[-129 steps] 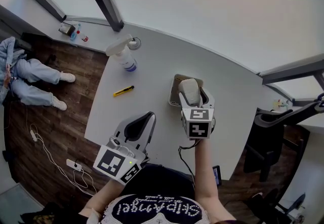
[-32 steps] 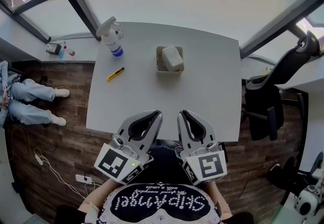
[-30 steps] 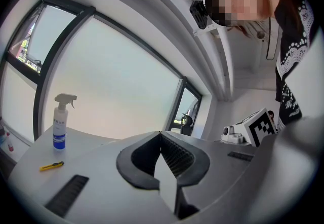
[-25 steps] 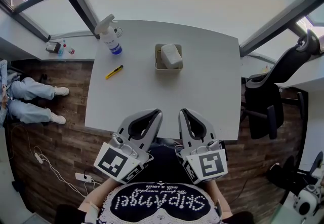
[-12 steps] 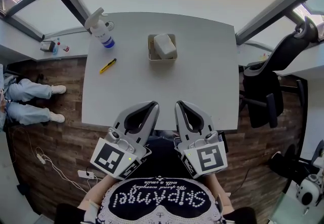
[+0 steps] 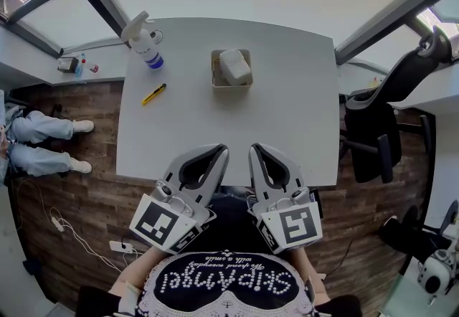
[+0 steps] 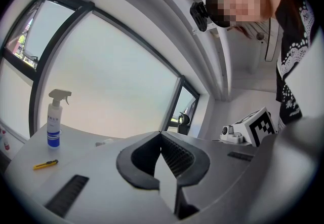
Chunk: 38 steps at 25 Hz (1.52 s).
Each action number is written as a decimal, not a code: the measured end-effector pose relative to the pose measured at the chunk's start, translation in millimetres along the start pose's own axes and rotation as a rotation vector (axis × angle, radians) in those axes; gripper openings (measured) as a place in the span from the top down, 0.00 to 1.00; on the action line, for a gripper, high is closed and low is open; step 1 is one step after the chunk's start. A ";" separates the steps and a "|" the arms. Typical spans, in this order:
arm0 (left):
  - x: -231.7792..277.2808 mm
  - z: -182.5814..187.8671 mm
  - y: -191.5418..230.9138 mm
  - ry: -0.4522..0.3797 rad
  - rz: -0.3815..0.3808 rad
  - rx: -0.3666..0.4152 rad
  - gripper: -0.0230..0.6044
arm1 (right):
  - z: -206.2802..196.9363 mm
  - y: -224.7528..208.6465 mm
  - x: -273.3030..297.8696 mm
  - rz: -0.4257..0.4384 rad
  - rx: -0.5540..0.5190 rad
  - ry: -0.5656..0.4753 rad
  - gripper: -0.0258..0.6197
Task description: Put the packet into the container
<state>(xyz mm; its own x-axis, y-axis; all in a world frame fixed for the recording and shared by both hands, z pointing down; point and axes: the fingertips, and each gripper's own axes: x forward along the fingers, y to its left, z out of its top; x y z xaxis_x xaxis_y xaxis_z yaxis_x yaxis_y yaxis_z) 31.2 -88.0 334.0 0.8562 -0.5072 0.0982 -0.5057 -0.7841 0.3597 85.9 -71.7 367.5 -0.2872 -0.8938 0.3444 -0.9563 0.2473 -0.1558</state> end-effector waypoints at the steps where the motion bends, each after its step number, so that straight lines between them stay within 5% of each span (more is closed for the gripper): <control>1: 0.0 0.1 0.6 0.000 0.000 0.000 0.95 | 0.0 0.1 0.6 0.000 -0.001 0.000 0.94; 38: 17.0 -0.7 5.5 0.021 -0.005 -0.011 0.95 | -1.0 -13.5 10.5 -0.016 -0.046 0.053 0.94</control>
<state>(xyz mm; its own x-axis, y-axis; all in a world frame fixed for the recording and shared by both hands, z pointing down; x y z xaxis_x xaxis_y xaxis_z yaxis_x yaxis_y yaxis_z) 43.1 -100.8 338.3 0.8606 -0.4958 0.1164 -0.5007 -0.7822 0.3708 95.7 -84.0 374.2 -0.2731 -0.8771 0.3950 -0.9620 0.2512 -0.1073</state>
